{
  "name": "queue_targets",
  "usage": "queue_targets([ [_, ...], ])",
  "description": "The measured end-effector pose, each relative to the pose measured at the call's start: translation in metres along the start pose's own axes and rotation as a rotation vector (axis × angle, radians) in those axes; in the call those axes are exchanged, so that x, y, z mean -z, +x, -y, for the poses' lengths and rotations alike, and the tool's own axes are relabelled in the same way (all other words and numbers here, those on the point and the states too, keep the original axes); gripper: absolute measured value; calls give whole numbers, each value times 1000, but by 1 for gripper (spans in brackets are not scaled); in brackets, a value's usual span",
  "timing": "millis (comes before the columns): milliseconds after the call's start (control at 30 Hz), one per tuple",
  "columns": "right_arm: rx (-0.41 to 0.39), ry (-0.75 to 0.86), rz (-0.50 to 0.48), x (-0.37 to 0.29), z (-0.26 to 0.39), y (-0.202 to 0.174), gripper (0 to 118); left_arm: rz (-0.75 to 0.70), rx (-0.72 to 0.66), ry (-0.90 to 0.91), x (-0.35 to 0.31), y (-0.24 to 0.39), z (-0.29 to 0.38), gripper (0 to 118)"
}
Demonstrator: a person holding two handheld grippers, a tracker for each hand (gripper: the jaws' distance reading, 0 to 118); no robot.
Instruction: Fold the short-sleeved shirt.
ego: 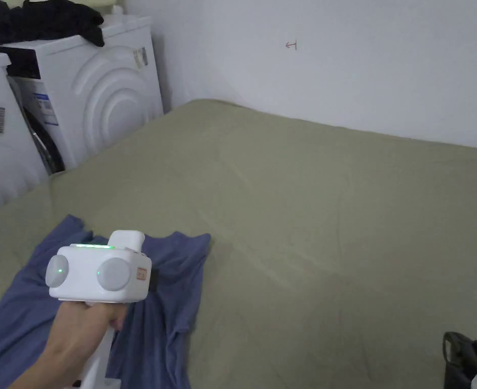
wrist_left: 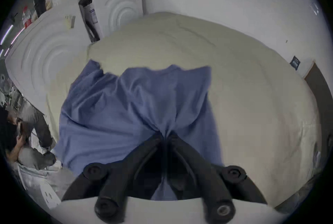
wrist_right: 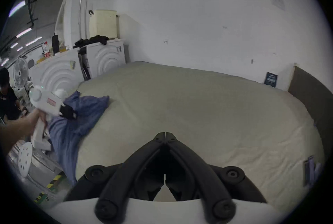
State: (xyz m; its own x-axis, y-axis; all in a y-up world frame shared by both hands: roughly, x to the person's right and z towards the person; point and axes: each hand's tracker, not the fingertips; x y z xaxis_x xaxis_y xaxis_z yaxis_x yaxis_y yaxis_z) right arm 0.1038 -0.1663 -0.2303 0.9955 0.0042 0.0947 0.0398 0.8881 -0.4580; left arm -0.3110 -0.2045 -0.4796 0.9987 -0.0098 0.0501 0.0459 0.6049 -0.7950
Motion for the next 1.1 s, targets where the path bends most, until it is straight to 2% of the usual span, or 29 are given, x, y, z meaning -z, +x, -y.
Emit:
queue_targets([
  [67,7,7,48,-19,3,19,1,34,65,37,-15,25,-13,2],
  [200,40,21,122,-54,9,51,1,110,239,134,-64,125,-23,2],
  [467,103,18,256,-100,29,105,1,458,450,228,-123,319,-47,2],
  [600,155,5,313,-109,40,128,1,590,570,202,-116,411,-41,2],
  [700,191,-10,349,-109,48,143,1,671,581,136,-96,462,-19,2],
  [833,224,-35,370,-101,57,161,1,613,626,9,-31,504,21,2],
  [933,241,-47,376,-97,60,169,1,579,581,-40,6,507,40,4],
  [967,243,-46,377,-95,60,171,1,568,570,-38,12,503,43,13],
  [1000,244,-46,381,-94,59,172,1,563,555,-32,14,497,44,43],
  [1033,243,-44,381,-93,59,173,1,572,538,-29,15,492,44,101],
  [1067,244,-40,380,-93,58,173,1,580,508,-38,15,485,43,118],
  [1100,244,-36,383,-93,57,172,1,584,452,20,10,473,44,112],
])
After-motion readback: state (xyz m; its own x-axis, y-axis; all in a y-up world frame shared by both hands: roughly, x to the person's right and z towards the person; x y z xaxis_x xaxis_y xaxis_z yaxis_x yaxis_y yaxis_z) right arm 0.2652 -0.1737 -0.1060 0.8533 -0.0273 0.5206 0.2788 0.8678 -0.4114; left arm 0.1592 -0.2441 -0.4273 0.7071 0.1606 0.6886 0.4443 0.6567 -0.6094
